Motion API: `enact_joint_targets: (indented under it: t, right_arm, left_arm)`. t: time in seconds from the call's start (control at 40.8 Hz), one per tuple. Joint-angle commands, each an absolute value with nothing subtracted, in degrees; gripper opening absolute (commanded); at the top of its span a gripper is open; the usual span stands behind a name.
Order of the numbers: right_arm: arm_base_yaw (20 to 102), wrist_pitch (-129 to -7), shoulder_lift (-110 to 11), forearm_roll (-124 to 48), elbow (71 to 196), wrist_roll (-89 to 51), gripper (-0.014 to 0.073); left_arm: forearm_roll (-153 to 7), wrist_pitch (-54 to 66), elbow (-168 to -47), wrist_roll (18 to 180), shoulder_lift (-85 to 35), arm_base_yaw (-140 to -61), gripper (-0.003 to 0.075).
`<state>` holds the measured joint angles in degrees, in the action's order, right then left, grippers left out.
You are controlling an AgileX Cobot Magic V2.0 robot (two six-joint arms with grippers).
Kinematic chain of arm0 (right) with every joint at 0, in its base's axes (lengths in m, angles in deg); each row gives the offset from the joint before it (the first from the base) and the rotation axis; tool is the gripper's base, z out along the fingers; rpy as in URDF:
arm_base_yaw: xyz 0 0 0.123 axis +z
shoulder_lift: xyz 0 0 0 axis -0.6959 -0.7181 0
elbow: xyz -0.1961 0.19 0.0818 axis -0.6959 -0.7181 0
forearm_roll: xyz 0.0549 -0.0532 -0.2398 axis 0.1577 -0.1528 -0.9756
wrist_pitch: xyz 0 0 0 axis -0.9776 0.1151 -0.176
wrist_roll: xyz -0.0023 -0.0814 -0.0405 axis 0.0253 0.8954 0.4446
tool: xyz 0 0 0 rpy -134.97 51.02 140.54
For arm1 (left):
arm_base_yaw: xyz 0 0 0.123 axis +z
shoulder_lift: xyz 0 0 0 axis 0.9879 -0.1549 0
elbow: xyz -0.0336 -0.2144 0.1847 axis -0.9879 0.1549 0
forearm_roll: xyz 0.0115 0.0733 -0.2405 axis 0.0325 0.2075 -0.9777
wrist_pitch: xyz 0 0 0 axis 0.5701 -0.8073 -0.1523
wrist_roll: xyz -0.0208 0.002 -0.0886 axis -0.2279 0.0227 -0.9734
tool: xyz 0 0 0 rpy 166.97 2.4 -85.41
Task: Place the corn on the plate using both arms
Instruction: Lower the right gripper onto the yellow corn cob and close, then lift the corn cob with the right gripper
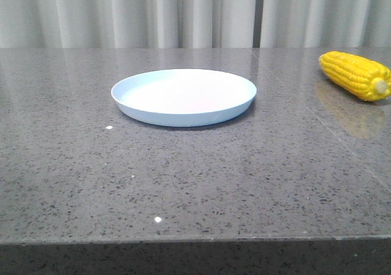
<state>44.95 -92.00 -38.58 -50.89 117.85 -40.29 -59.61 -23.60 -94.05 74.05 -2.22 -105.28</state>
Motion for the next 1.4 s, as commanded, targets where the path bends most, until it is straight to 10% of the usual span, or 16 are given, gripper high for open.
enact_joint_targets:
  t: [0.0, 1.004, 1.371]
  right_arm:
    - [44.92, -91.48, -42.61, -51.06, 123.59, -39.93, 0.0647]
    - [44.92, -100.08, -92.39, -45.95, 160.23, -39.93, 0.0642]
    - [44.92, -104.17, -94.32, -45.95, 162.48, -39.93, 0.0262]
  left_arm:
    - [-60.38, -19.90, -95.46, 73.89, -2.14, -105.71, 0.0440]
    - [-60.38, -19.90, -95.46, 73.89, -2.14, -105.71, 0.0440]
    - [-60.38, -19.90, -95.46, 73.89, -2.14, -105.71, 0.0440]
